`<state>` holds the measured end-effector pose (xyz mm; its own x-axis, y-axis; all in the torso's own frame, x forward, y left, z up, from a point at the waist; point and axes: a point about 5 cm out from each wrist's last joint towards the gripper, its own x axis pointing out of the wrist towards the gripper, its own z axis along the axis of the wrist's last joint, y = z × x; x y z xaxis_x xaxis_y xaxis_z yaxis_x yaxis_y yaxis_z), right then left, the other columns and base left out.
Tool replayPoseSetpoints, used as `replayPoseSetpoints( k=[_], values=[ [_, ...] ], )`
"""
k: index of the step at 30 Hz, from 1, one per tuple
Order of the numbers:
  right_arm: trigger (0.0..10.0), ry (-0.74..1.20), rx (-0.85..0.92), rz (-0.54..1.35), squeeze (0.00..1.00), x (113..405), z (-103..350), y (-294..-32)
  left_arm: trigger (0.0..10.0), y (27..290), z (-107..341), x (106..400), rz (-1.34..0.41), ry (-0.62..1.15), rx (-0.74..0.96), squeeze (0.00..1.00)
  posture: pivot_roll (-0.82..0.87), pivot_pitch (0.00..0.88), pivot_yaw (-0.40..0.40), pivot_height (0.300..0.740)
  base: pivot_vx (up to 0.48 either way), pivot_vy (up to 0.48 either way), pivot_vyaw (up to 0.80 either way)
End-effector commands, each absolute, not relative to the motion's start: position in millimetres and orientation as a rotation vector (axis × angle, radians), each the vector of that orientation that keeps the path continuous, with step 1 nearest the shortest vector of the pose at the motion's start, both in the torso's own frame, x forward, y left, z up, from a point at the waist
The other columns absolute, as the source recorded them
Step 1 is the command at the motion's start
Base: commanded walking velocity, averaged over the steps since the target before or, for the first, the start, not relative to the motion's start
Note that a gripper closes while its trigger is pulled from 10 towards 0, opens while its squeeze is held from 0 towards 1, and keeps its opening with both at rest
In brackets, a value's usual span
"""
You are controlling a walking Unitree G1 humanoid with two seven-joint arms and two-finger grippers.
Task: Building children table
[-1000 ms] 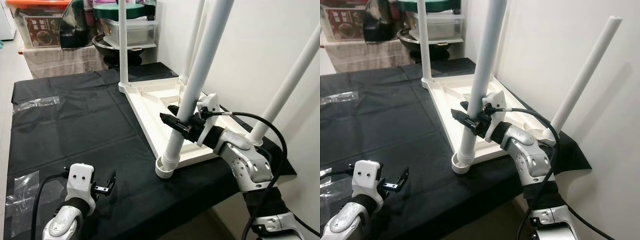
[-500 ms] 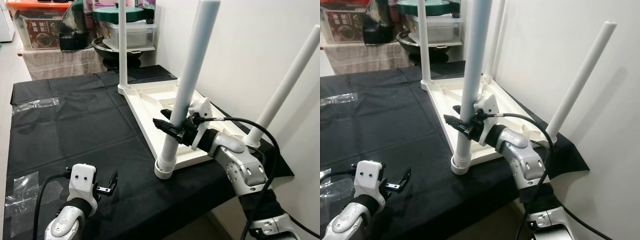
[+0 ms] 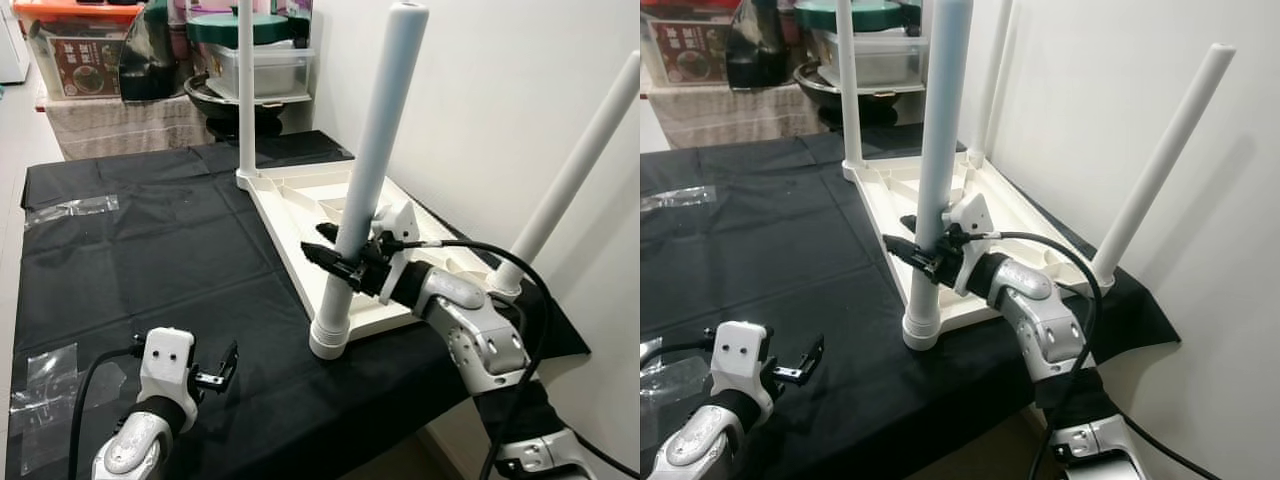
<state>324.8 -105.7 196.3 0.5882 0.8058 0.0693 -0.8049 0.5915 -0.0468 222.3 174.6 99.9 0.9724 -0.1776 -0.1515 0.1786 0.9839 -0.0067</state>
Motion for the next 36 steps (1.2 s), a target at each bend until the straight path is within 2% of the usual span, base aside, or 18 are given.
replayPoseSetpoints(
  k=[1, 3, 7, 8, 13, 16, 19, 24, 26, 30, 31, 36],
  values=[
    [10.0, 0.073, -0.017, 0.879, 0.00, 324.9, 162.0, -113.3, 10.0, 172.5, 98.8, 221.3, -0.181, 0.155, 0.000, 0.00, 0.10, 0.000, -0.111, 0.740, 0.000, 0.000, 0.00],
    [10.0, 0.073, -0.017, 0.879, 0.00, 324.9, 162.0, -113.3, 10.0, 172.5, 98.8, 221.3, -0.181, 0.155, 0.000, 0.00, 0.10, 0.000, -0.111, 0.740, 0.000, 0.000, 0.00],
    [10.0, 0.138, -0.047, 0.760, 0.00, 329.2, 147.5, -117.4, 10.0, 172.6, 98.6, 221.3, -0.179, 0.156, -0.002, 0.00, 0.09, 0.000, -0.110, 0.740, 0.000, 0.000, 0.00],
    [10.0, 0.175, -0.015, 0.704, 0.00, 323.8, 136.4, -113.6, 10.0, 172.0, 98.5, 221.7, -0.179, 0.157, -0.006, 0.00, 0.09, 0.000, -0.109, 0.740, 0.000, 0.000, 0.00],
    [10.0, 0.200, 0.021, 0.672, 0.00, 316.6, 128.7, -108.9, 10.0, 172.0, 98.4, 221.6, -0.180, 0.159, -0.007, 0.00, 0.09, 0.000, -0.105, 0.740, 0.000, 0.000, 0.00],
    [10.0, 0.278, 0.016, 0.516, 0.00, 318.2, 113.7, -115.3, 10.0, 172.7, 98.8, 222.2, -0.178, 0.158, -0.004, 0.00, 0.09, 0.000, -0.103, 0.740, 0.000, 0.000, 0.00],
    [10.0, 0.299, 0.003, 0.476, 0.00, 318.5, 110.2, -117.4, 10.0, 172.8, 99.0, 222.5, -0.178, 0.157, -0.003, 0.00, 0.09, 0.000, -0.103, 0.740, 0.000, 0.000, 0.00],
    [10.0, 0.432, -0.113, 0.207, 0.00, 321.6, 93.4, -122.6, 10.0, 171.3, 98.3, 223.2, -0.180, 0.158, -0.006, 0.00, 0.08, 0.000, -0.096, 0.740, 0.000, 0.000, 0.00],
    [10.0, 0.450, -0.121, 0.168, 0.00, 322.5, 91.4, -121.4, 10.0, 170.6, 98.0, 223.5, -0.182, 0.159, -0.007, 0.00, 0.08, 0.000, -0.096, 0.740, 0.000, 0.000, 0.00],
    [10.0, 0.461, -0.107, 0.064, 0.00, 329.8, 90.4, -120.5, 10.0, 169.0, 98.6, 225.0, -0.187, 0.157, -0.007, 0.00, 0.09, 0.000, -0.100, 0.740, 0.000, 0.000, 0.00],
    [10.0, 0.456, -0.070, -0.036, 0.00, 336.5, 93.2, -120.7, 10.0, 171.6, 99.5, 225.9, -0.177, 0.153, -0.002, 0.00, 0.09, 0.000, -0.100, 0.740, 0.000, 0.000, 0.00],
    [10.0, 0.441, -0.018, -0.131, 0.00, 341.4, 97.6, -123.3, 10.0, 174.8, 99.6, 225.1, -0.161, 0.152, 0.003, 0.00, 0.09, 0.000, -0.109, 0.740, 0.000, 0.000, 0.00]
  ],
)
